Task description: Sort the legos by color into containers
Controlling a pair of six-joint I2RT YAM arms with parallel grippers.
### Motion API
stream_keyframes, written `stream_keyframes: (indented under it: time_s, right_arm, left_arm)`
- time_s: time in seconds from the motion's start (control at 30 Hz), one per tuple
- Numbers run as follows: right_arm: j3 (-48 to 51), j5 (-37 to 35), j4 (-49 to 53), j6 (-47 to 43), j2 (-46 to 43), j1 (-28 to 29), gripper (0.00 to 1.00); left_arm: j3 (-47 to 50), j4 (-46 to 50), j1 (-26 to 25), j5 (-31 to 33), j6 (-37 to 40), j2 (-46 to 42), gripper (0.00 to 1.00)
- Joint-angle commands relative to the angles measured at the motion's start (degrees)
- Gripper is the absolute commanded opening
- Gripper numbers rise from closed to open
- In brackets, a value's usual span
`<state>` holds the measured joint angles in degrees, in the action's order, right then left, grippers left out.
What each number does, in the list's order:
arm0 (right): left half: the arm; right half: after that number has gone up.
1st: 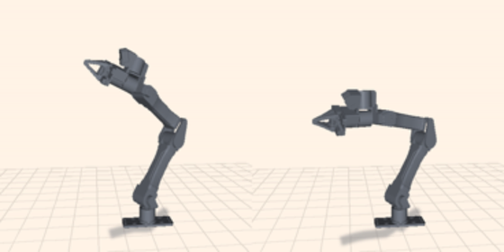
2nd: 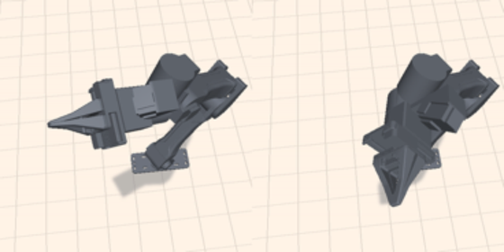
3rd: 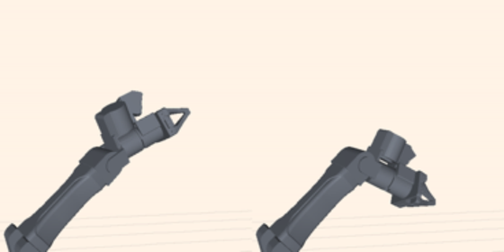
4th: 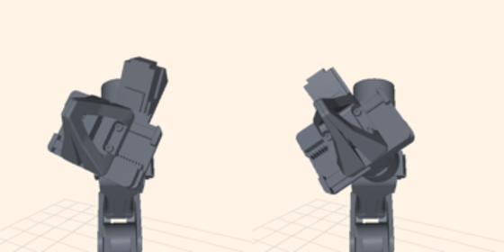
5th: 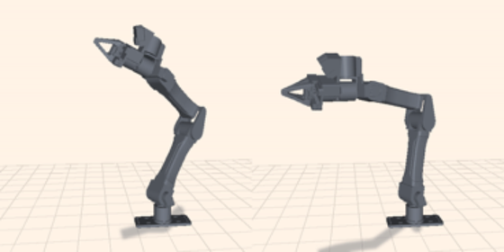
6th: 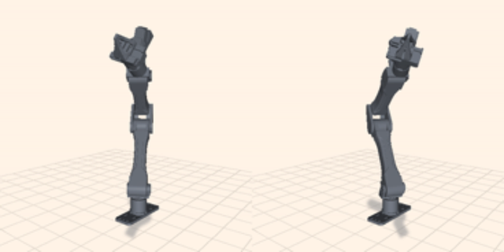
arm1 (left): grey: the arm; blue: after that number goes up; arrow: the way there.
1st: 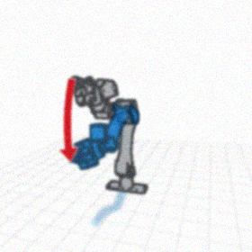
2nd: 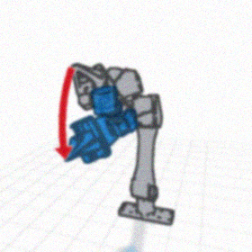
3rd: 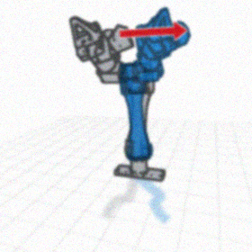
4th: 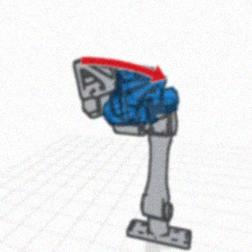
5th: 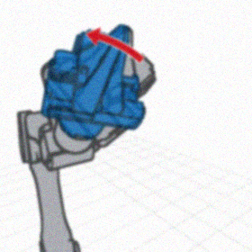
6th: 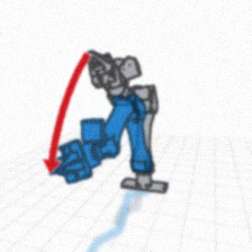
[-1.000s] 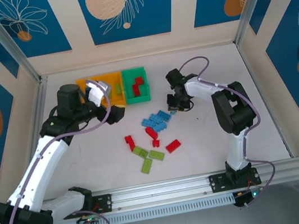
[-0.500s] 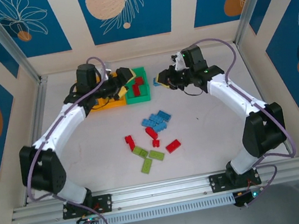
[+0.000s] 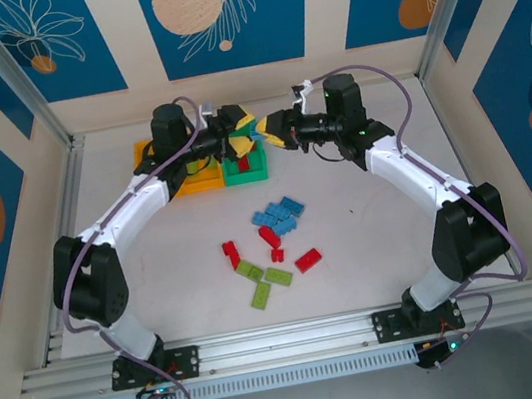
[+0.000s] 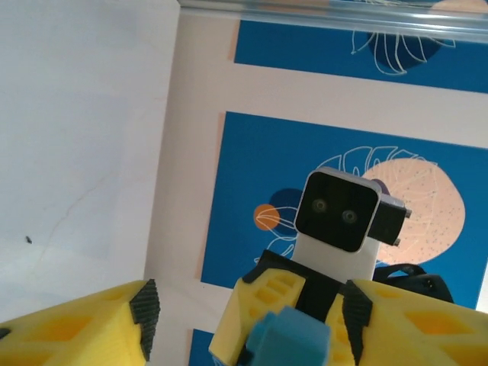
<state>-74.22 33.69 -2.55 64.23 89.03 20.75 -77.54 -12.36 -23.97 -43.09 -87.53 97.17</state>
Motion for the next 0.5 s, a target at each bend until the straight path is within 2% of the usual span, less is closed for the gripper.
stream_keyframes:
  time_s: [0.0, 0.07, 0.2, 0.27, 0.37, 0.47]
  right_arm:
    - [-2.1, 2.1, -2.3, 3.4, -0.5, 0.5, 0.18]
    - [-1.7, 1.7, -2.9, 4.5, -0.6, 0.5, 0.18]
    - [-2.1, 0.5, -2.7, 7.7, -0.1, 0.5, 0.18]
    - [-2.2, 0.0, -2.7, 9.5, 0.0, 0.4, 0.18]
    - [-2.4, -0.7, -1.9, 10.6, 0.2, 0.5, 0.18]
    - [-2.6, -2.0, 0.1, 10.7, 0.0, 0.5, 0.18]
  left_arm:
    - [-2.4, -3.5, -0.4, -1.6, -1.6, 0.5, 0.54]
    - [-2.6, -3.3, -0.4, -1.6, -1.5, 0.4, 0.47]
    - [-1.7, -3.2, -0.4, -1.4, -1.7, -0.3, 0.42]
    - [-1.0, -3.8, -0.4, -1.0, -1.6, -0.6, 0.42]
    - [-0.4, -6.0, -0.4, -0.9, -2.1, -0.8, 0.53]
    - [0.1, -8.6, -0.4, -0.6, -2.9, -0.9, 0.55]
